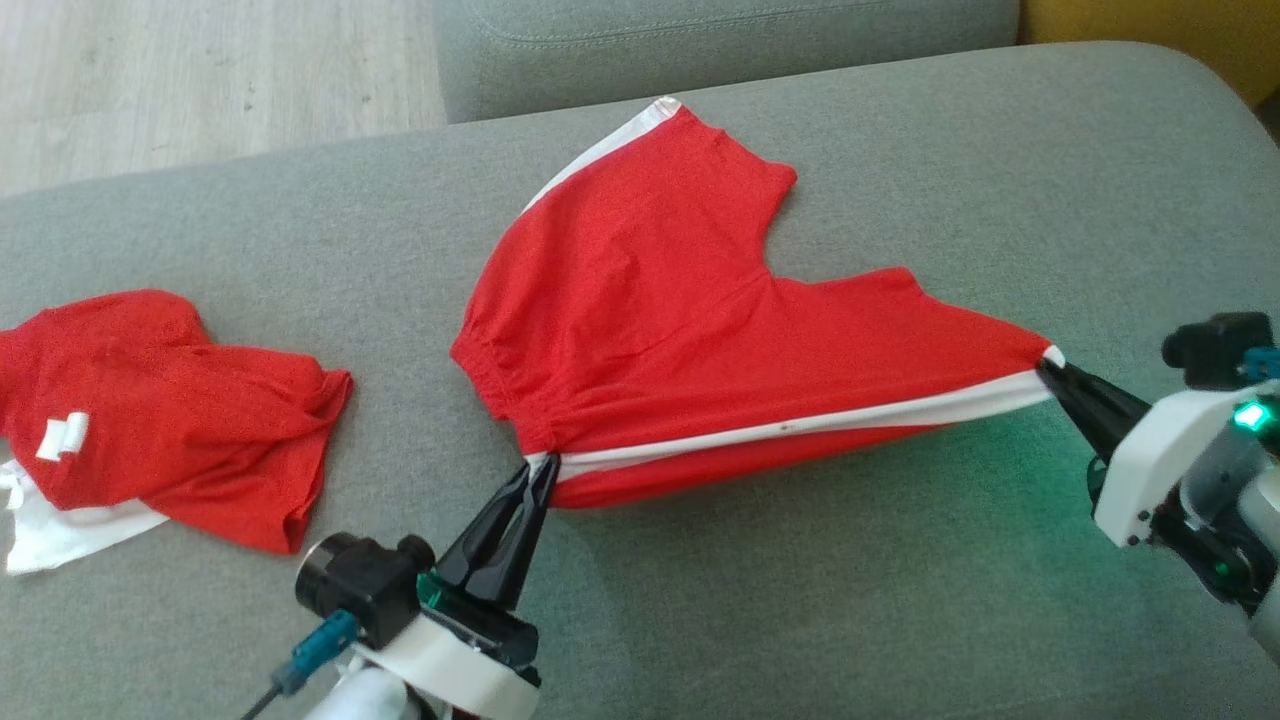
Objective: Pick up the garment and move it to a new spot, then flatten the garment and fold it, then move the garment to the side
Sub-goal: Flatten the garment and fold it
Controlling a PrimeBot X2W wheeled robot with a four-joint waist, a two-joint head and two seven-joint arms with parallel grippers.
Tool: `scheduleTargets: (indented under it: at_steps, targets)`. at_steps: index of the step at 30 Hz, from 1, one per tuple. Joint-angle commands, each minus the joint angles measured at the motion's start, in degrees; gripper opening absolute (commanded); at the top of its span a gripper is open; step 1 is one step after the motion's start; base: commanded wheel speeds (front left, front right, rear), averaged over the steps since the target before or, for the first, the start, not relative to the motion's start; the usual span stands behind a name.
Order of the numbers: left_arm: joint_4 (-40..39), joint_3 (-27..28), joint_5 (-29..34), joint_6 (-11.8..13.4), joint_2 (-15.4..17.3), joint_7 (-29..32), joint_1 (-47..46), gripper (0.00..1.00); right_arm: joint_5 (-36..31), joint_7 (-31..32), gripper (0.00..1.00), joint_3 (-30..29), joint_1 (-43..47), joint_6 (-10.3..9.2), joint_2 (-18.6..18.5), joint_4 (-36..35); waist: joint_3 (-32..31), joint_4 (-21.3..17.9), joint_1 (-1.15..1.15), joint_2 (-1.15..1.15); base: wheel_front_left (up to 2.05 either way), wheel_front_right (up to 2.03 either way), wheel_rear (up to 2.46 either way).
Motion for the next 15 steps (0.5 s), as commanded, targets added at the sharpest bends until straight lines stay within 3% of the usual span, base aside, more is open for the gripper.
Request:
scheduleTargets:
  at_steps: [1,15]
  targets:
    - [-2.3,2.2,0.6,0.8,1.2,-0.5,-1.4,0.0,-0.8,-0.9,0.0,-2.3,0.9,0.36,-2.7,-1.7,0.1,0.1,0.01,0.0,0.0,0.0,0.0]
    - [-1.9,3.8,2.0,0.5,0.6,0.5,-11.2,0.0,-12.3,1.1,0.0,-12.9,-5.6,0.36,-1.5,-7.3,7.7,3.0,0.01,0.0,0.0,0.0,0.0]
